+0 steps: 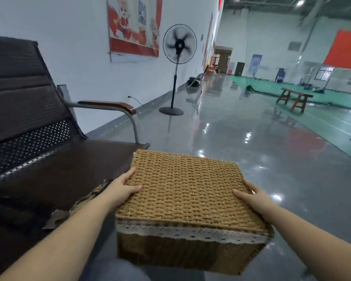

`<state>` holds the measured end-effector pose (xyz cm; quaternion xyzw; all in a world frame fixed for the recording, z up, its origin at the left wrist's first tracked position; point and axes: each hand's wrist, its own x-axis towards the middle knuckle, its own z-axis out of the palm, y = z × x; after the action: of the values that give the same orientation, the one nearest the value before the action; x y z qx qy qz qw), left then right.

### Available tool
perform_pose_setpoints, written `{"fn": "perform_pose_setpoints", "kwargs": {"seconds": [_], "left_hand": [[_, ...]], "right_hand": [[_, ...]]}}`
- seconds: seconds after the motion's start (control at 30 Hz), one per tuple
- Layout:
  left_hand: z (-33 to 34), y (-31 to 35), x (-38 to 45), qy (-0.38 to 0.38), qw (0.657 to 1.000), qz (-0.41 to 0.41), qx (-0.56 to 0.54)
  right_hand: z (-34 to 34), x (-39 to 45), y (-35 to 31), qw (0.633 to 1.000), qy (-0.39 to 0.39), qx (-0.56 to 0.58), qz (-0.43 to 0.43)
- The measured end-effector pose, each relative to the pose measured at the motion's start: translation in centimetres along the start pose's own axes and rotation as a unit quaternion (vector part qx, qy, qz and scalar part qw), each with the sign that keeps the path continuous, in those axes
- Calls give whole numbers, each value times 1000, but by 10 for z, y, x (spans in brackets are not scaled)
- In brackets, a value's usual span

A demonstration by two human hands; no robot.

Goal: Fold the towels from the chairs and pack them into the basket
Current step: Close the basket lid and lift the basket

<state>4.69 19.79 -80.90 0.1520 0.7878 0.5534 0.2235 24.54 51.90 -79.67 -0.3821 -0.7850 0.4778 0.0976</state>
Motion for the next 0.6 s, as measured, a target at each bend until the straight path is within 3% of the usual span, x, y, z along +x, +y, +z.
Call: {"fn": "perform_pose_setpoints", "kwargs": {"seconds": [0.3, 0.6], "left_hand": [[-46, 37, 57, -3, 999, 29, 14], [-59, 9, 148, -57, 998, 5, 16]], "right_hand": [[15, 50, -61, 1000, -11, 2, 4], [57, 109, -68, 998, 2, -2, 59]]}}
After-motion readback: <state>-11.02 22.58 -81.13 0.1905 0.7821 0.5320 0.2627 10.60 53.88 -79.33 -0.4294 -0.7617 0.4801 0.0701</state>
